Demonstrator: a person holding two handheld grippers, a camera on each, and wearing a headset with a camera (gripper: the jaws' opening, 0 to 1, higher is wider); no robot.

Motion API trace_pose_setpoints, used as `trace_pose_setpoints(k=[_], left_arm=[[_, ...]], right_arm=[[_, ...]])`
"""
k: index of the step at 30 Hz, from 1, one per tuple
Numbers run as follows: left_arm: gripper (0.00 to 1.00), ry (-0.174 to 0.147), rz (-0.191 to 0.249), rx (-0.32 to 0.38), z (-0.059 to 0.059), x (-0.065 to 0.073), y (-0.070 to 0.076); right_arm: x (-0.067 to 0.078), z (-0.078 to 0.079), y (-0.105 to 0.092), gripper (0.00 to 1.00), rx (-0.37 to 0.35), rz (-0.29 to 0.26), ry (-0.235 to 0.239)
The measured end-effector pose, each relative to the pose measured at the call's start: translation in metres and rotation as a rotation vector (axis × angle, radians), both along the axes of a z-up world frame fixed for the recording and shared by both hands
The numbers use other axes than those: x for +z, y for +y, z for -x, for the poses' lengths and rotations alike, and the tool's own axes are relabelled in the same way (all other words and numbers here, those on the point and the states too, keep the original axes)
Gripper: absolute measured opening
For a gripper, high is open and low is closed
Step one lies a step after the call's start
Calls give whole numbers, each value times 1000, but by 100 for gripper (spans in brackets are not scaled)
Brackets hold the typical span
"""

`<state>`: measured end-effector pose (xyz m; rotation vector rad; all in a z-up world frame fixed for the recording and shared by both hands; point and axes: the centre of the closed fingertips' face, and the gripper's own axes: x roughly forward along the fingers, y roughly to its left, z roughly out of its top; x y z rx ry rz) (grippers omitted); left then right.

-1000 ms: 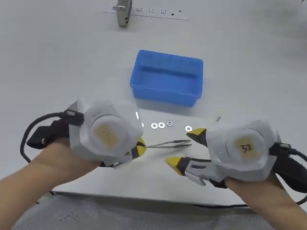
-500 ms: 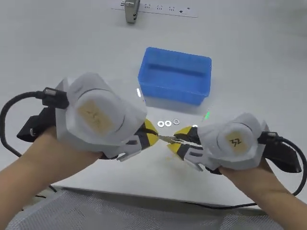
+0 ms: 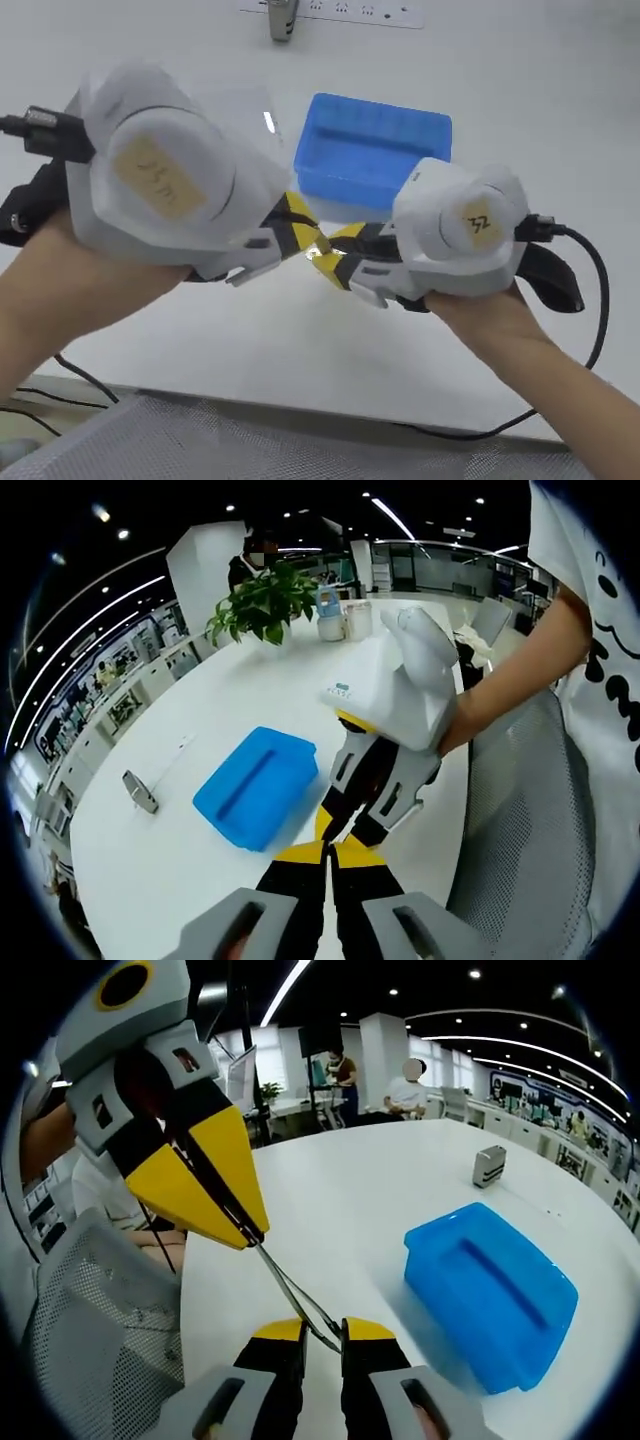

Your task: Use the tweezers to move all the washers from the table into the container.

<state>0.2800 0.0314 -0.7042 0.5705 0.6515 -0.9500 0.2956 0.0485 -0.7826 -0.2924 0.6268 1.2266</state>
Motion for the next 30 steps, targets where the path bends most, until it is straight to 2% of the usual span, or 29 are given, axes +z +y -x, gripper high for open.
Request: trace_pose_setpoints(k=[4,9,13,19,22,27,30], left_arm=[[0,-3,-36,-12,-3,-6,5],[0,1,-35,-17,-5,-9,4],[0,4,-30,-17,-8,-8,4],[0,20,-18,-36,-5,-8,3],[0,31,-24,-48,-3,-10,2],[0,22,-20,-62,-5,-9,-1],[0,8,-46,-74,-7,-9,-1]], right_arm=[[-6,-3,6,9,4,-8,19],[-10,-4,8,10,3,-12,30],[-12,-6,8,10,-9,-25,67],[-11,-1,6,11,-4,-8,55],[-3,2,8,14,12,-10,34],[3,-1,13,13,20,-13,4],[6,-3,13,11,23,-15,-6]])
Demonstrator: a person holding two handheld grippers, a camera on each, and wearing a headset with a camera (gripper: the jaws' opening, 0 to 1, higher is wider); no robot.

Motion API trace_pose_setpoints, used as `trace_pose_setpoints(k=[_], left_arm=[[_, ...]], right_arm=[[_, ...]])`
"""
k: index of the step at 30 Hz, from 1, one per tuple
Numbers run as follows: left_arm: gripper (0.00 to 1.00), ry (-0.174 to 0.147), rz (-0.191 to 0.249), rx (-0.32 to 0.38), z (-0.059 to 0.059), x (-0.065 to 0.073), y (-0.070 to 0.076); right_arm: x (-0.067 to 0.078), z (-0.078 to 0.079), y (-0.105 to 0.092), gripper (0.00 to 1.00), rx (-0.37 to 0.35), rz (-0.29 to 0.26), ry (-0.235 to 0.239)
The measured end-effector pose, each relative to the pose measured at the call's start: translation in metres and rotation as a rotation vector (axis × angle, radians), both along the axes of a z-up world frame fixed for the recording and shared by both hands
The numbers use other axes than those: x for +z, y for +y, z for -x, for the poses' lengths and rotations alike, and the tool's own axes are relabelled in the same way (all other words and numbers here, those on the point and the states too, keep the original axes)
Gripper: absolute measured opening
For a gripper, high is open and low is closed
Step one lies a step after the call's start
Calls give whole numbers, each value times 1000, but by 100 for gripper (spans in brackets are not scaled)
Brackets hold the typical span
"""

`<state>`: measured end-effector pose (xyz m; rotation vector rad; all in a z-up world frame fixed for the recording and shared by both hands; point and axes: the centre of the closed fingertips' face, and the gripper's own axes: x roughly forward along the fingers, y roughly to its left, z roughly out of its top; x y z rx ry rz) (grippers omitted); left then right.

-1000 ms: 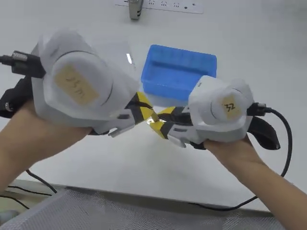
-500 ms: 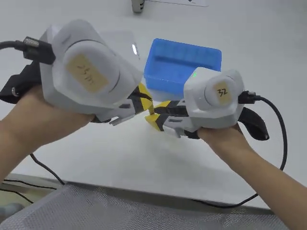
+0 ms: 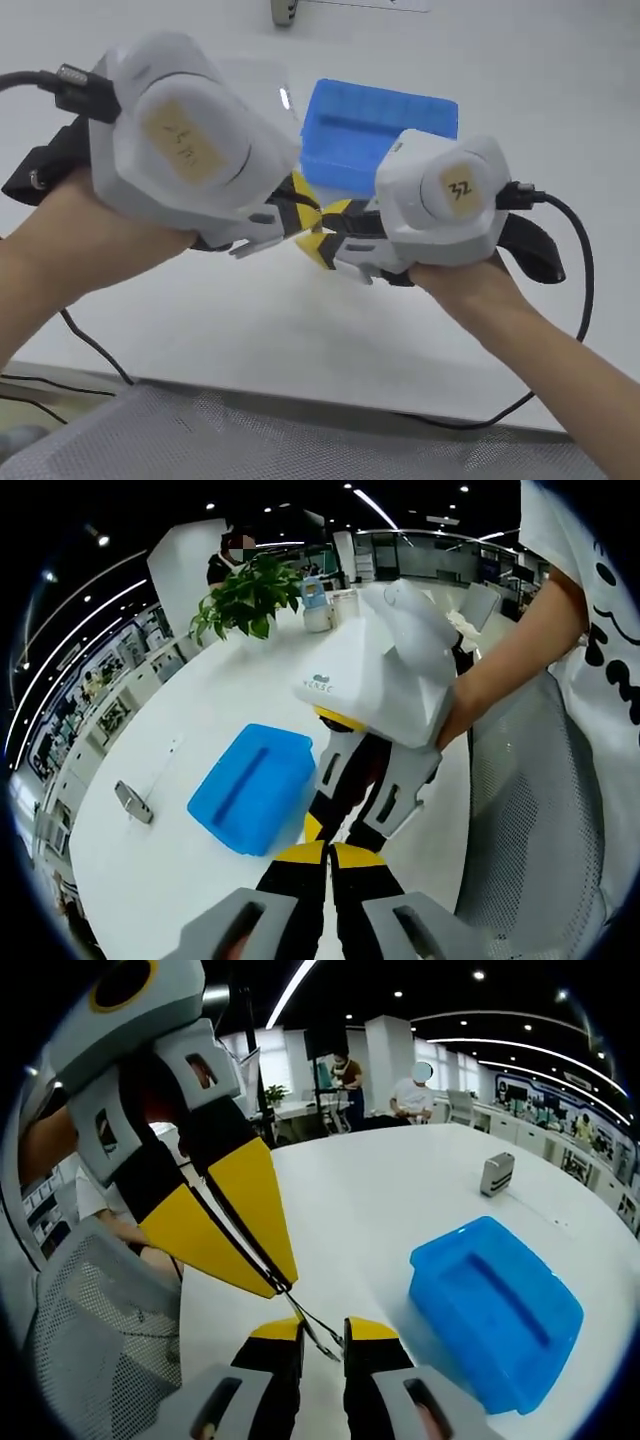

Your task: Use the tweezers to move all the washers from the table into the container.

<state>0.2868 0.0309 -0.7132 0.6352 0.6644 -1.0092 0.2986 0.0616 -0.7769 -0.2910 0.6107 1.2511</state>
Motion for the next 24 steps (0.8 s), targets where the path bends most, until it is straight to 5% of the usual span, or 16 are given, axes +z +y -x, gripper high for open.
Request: trace_pose_setpoints(k=[11,17,24], left_arm=[[0,16,30,0,-3,-2,-3],[0,12,4,-25,0,-1,-7],[0,-25,21,-28,-2,18,-9]], right_arm=[[0,1,-1,7,24,5,-4],[1,5,-2,5,58,44,-77],[20,0,-5,4,75,61,-159]])
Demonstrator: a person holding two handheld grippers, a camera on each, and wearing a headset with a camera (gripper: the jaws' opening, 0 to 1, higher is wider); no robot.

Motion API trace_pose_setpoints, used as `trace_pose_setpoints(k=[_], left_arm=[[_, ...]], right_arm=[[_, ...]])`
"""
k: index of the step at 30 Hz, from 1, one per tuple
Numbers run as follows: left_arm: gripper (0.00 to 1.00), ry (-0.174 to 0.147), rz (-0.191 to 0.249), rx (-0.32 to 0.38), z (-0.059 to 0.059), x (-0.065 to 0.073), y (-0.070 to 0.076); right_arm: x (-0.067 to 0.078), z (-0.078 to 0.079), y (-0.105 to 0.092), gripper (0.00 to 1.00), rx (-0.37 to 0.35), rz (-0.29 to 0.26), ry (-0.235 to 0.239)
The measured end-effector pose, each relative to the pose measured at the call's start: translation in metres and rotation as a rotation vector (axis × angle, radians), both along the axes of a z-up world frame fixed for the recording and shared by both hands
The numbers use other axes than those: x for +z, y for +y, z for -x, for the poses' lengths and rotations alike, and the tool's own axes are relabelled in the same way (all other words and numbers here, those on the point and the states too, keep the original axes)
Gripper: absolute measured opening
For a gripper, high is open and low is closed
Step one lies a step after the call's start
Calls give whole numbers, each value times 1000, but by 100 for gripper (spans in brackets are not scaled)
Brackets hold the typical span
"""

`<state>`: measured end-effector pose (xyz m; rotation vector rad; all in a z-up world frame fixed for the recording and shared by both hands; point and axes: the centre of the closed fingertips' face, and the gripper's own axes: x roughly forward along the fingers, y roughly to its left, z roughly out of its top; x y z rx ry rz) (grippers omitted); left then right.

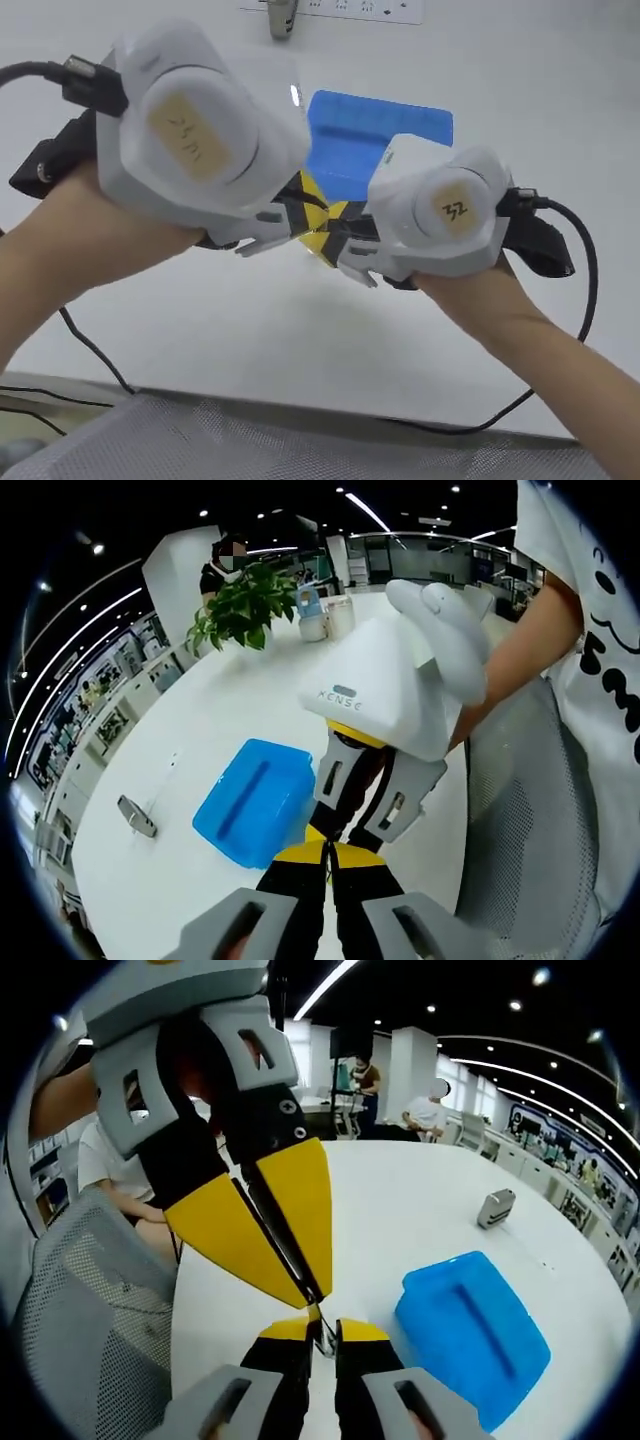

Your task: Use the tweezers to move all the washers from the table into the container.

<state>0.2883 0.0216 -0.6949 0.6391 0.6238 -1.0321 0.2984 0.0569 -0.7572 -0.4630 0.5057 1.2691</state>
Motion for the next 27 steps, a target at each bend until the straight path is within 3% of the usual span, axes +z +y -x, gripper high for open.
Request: trace_pose_setpoints(k=[3,8,16,20,24,27], left_arm=[[0,-40,13,-8,-2,9,-2],[0,-100,26,-1,-9,24,-3],[0,-196,72,41,-32,44,-4],[0,-230,87,75,-46,50,-3],[0,-256,77,96,-60,48,-1],[0,-234,119,159,-71,43,2]], right_arm=[[9,-6,-3,4,15,28,-60],[24,-16,-4,3,15,27,-117],[46,-40,-4,3,9,22,-196],[54,-56,-2,3,-2,12,-228],[55,-69,2,3,-15,-2,-231],[51,-77,5,3,-26,-7,-225]])
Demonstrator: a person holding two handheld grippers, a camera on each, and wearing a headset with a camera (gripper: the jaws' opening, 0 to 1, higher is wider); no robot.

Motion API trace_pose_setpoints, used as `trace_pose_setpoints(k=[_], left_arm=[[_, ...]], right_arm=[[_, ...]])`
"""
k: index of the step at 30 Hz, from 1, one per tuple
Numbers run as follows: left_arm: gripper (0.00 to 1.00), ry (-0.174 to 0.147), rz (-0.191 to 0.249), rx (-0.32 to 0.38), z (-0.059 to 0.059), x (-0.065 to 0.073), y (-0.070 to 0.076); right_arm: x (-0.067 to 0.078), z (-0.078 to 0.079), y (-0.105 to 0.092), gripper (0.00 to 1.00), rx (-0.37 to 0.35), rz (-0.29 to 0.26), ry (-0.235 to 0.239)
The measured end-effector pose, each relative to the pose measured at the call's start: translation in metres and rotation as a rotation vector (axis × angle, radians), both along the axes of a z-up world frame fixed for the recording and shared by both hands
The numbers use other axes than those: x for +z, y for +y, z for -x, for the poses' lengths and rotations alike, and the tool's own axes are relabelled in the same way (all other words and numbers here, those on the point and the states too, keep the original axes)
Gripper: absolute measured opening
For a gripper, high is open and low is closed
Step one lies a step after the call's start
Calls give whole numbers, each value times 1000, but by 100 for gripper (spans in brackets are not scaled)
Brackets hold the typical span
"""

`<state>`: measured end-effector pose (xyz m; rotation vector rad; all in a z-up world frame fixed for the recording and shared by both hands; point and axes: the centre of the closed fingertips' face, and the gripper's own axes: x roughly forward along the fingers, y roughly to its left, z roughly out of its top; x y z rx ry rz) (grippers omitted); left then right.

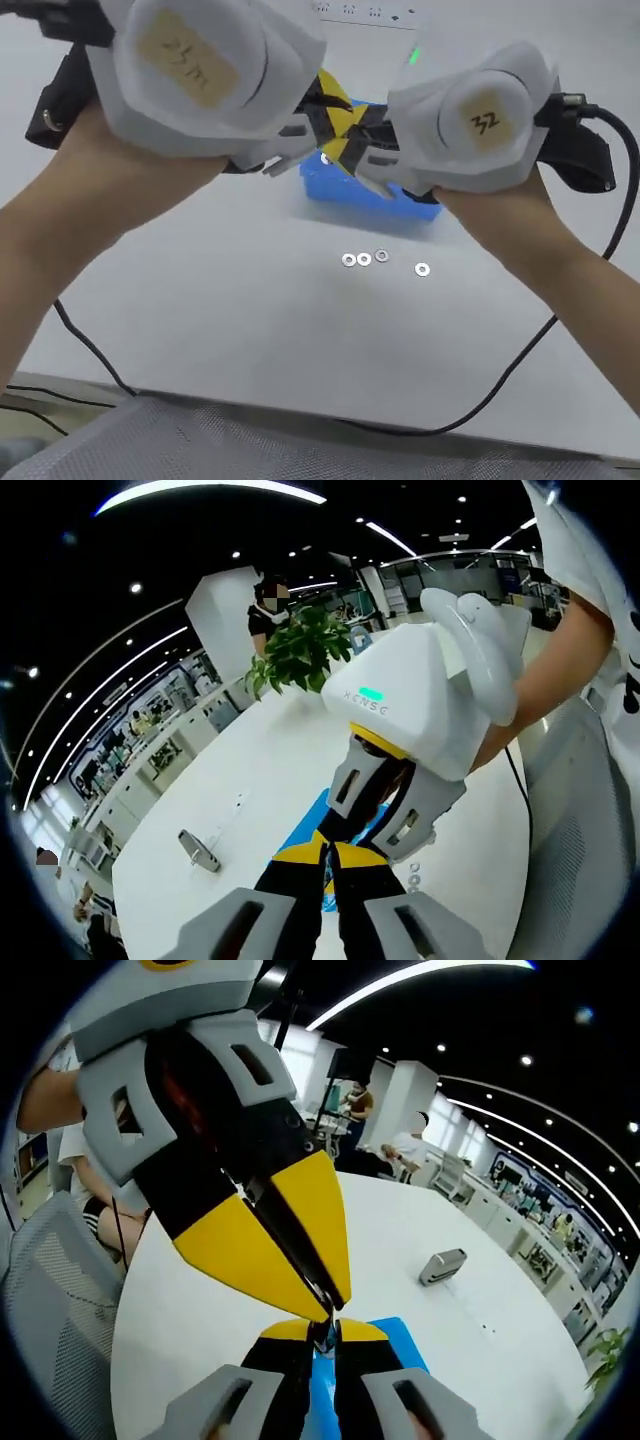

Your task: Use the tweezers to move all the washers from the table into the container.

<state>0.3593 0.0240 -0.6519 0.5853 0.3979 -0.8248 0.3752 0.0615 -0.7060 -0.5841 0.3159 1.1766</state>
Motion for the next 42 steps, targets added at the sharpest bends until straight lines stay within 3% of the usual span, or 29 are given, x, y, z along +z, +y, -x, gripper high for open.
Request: trace_pose_setpoints(k=[4,9,12,13,15,19,20,21,22,24,28,31,36,42], left_arm=[[0,20,27,31,-10,-12,4],[17,71,34,61,-18,-31,6],[25,86,58,88,-20,-33,9],[28,116,80,113,-19,-37,11],[36,139,100,146,-18,-42,12],[58,191,99,199,-11,-57,21],[62,204,103,208,-8,-60,21],[67,211,108,223,-6,-62,22],[69,213,115,231,-5,-63,23],[74,217,140,262,0,-65,25],[80,215,179,300,9,-63,28],[89,202,167,320,13,-62,33],[90,190,167,335,25,-57,36],[93,191,157,395,36,-56,46]], right_arm=[[-11,-8,1,3,-2,15,8],[-32,-17,1,3,6,50,24],[-40,-22,0,3,-2,52,46],[-44,-25,0,3,-14,43,72],[-52,-30,0,3,-36,26,119],[-66,-38,-2,4,-52,29,159],[-72,-37,-1,4,-65,14,217],[-74,-37,-2,4,-70,6,239],[-69,-41,2,4,-69,-43,231],[-69,-41,-3,4,-85,-26,266],[-66,-45,-3,4,-89,-40,280],[-66,-45,-3,4,-91,-39,287],[-64,-46,-4,5,-95,-39,282],[-45,-42,-8,5,-102,-81,280]])
